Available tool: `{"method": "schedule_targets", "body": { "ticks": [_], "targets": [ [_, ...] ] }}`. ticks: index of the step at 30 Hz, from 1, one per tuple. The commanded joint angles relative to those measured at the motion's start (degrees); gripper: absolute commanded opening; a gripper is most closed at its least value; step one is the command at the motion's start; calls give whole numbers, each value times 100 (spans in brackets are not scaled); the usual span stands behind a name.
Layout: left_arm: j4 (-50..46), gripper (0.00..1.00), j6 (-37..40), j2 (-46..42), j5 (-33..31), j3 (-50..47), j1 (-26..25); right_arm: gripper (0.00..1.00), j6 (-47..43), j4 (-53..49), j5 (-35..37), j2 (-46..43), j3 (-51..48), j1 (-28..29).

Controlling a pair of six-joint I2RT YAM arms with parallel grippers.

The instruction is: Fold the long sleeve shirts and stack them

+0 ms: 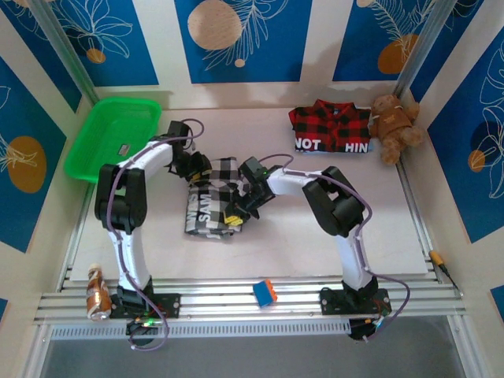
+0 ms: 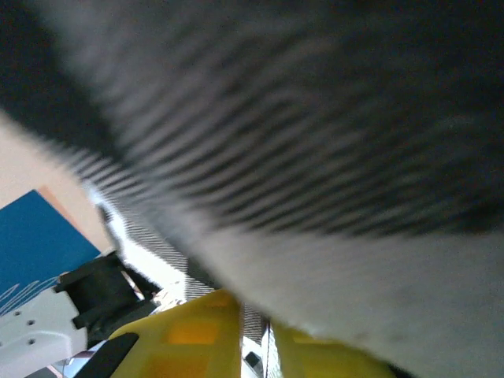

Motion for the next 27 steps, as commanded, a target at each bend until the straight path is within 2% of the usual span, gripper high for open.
{"method": "schedule_targets", "body": {
  "ticks": [1,4,7,12,14,15,17,20,23,27],
  "targets": [
    [230,46,79,181,-197,40,65,15,-312,-362,156,140,-110,60],
    [438,46,31,217,-29,-79,65,16,-351,-377,250,75,-214,31],
    [661,49,-79,17,245,-201,41,26,-427,-442,387,-254,-171,-58],
    [939,67,-390,-741,863,-250,65,50,-939,-1287,943,-1123,457,-174],
    [850,74,-473,-950,1149,-129,73,57,-1095,-1555,1283,-1464,623,-206],
    [746,83,-476,-1041,1245,-66,76,59,-1186,-1746,1517,-1569,710,-239],
    [548,90,-409,-1238,1331,-9,74,64,-1329,-2213,2044,-1613,928,-335],
    [286,94,-165,-1587,1243,-76,74,69,-1619,-2842,2936,-1309,1291,-469],
    [116,95,76,-1863,1201,-241,88,75,-2030,-2508,3647,-1172,1231,-433],
    [-105,95,307,-2068,1243,-454,120,78,-2396,-2055,3706,-729,1292,-526]
  ]
}}
